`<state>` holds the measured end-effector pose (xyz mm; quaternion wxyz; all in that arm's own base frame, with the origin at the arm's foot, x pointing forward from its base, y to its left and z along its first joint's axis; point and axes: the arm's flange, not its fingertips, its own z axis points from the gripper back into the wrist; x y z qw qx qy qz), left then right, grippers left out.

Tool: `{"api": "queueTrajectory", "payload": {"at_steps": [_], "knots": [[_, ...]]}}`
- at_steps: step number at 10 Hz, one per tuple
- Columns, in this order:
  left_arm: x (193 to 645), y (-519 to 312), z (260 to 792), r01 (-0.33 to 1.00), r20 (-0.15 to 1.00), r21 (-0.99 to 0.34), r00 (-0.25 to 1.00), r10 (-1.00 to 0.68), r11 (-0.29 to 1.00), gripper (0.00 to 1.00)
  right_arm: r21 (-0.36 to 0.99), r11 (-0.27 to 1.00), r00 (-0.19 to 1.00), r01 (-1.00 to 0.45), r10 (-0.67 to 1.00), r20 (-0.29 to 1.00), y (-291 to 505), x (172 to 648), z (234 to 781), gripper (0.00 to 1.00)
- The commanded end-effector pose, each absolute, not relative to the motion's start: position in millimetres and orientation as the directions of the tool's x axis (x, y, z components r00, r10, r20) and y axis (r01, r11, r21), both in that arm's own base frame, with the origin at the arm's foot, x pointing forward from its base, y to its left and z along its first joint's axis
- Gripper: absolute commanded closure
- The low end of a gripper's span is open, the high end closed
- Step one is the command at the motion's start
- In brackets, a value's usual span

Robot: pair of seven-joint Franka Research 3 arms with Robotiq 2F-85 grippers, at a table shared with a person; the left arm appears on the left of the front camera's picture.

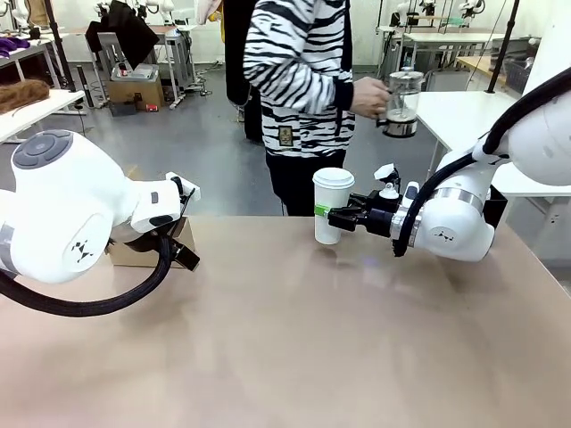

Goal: Pour a drink into a cup and package it in a carrier.
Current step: When a person places the Paper Cup Lid on the 600 ml Paper Cup , lift the 600 ml Paper Cup.

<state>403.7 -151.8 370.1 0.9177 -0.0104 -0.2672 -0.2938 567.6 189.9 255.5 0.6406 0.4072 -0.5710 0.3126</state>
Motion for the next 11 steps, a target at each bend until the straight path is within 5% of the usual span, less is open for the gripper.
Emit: {"api": "queueTrajectory", "payload": {"at_steps": [1, 11], "knots": [[403.5, -151.6, 370.4, 0.545, 0.498, 0.136, 0.684, -0.533, 0.827, 0.0, 0.17, 0.475, 0.154, -0.863, -0.072, 0.985, 192.2, 566.1, 259.6, 0.2], [403.5, -151.6, 370.4, 0.545, 0.498, 0.136, 0.684, -0.533, 0.827, 0.0, 0.17, 0.475, 0.154, -0.863, -0.072, 0.985, 192.2, 566.1, 259.6, 0.2]]}}
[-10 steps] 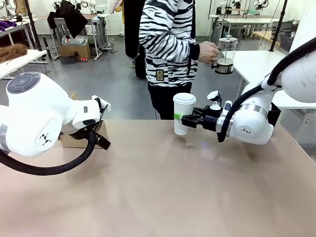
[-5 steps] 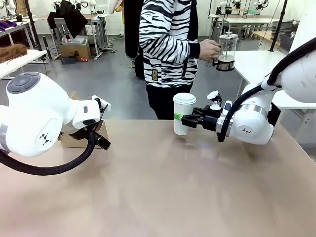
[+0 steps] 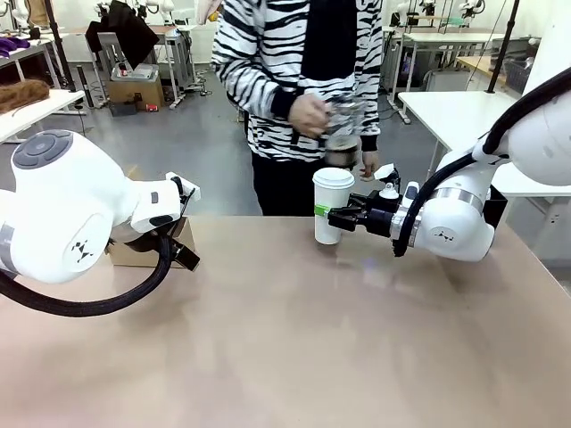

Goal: Pour a drink into a cup and package it in a carrier.
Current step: When a person places the Paper Cup Lid on the 600 ml Paper Cup , lift the 600 ml Paper Cup.

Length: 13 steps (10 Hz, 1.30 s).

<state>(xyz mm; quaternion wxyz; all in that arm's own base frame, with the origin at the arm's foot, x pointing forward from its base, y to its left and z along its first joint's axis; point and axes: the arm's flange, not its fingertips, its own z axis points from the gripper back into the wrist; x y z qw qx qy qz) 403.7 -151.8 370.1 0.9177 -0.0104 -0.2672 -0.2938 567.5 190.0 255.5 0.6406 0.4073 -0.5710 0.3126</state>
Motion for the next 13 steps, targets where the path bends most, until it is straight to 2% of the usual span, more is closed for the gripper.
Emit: {"api": "queueTrajectory", "payload": {"at_steps": [1, 13], "knots": [[403.5, -151.6, 370.4, 0.545, 0.498, 0.136, 0.684, -0.533, 0.827, 0.0, 0.17, 0.475, 0.154, -0.863, -0.072, 0.985, 192.2, 566.1, 259.6, 0.2], [403.5, -151.6, 370.4, 0.545, 0.498, 0.136, 0.684, -0.533, 0.827, 0.0, 0.17, 0.475, 0.154, -0.863, -0.072, 0.985, 192.2, 566.1, 259.6, 0.2]]}}
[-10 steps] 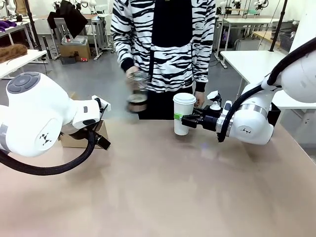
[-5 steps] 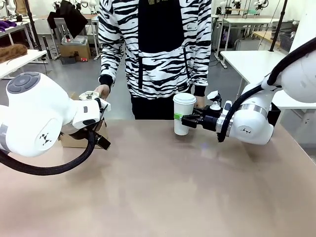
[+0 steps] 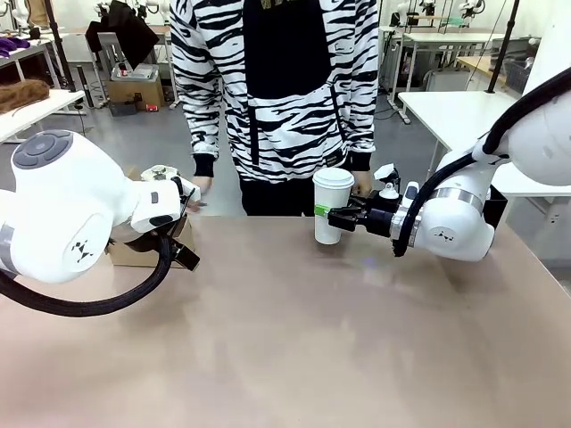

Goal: Pour a drink into a cup and package it in a carrier.
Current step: When a person places the Paper Cup Lid on the 600 ml Paper Cup , lift the 600 ml Paper Cup.

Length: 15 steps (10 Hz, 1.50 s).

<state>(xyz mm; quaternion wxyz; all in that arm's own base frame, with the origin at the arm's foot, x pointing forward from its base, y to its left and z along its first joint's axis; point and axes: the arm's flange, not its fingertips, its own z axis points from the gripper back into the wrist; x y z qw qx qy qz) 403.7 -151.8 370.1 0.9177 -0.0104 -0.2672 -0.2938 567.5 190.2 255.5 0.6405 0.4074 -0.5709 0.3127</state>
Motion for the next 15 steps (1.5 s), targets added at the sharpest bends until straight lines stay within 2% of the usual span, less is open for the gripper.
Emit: {"api": "queueTrajectory", "payload": {"at_steps": [1, 10, 15], "knots": [[404, -152, 370, 0.545, 0.498, 0.136, 0.684, -0.533, 0.827, 0.0, 0.17, 0.475, 0.154, -0.863, -0.072, 0.985, 192, 566, 260, 0.2], [404, -152, 370, 0.545, 0.498, 0.136, 0.684, -0.533, 0.827, 0.0, 0.165, 0.472, 0.152, -0.866, -0.065, 0.986, 190, 567, 256, 0.2], [404, -152, 370, 0.545, 0.498, 0.136, 0.684, -0.533, 0.827, 0.0, 0.16, 0.464, 0.167, -0.871, -0.027, 0.986, 181, 551, 309, 0.2]]}}
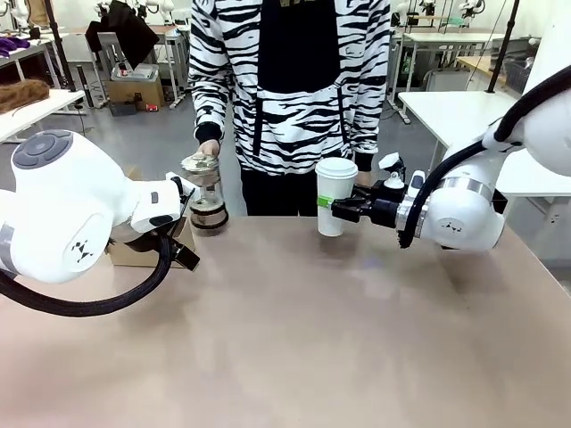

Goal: Pour a drink into a cup and package it in a carrier.
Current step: When a person places the Paper Cup Lid on the 600 ml Paper Cup , lift the 600 ml Paper Cup.

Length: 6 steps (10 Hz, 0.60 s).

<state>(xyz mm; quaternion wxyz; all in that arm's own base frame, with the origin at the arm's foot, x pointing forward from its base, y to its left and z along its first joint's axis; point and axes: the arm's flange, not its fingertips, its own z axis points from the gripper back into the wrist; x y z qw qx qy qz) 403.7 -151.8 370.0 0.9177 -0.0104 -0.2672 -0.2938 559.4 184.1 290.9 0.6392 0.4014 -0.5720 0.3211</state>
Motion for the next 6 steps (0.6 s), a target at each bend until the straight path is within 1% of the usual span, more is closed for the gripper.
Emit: {"api": "queueTrajectory", "payload": {"at_steps": [1, 3, 6], "knots": [[404, -152, 370, 0.545, 0.498, 0.136, 0.684, -0.533, 0.827, 0.0, 0.13, 0.479, 0.14, -0.868, -0.014, 0.99, 176, 542, 335, 0.2], [404, -152, 370, 0.545, 0.498, 0.136, 0.684, -0.533, 0.827, 0.0, 0.113, 0.488, 0.112, -0.865, -0.033, 0.993, 163, 518, 402, 0.2], [404, -152, 370, 0.545, 0.498, 0.136, 0.684, -0.533, 0.827, 0.0, 0.093, 0.52, 0.083, -0.849, -0.042, 0.996, 148, 482, 479, 0.2]]}}
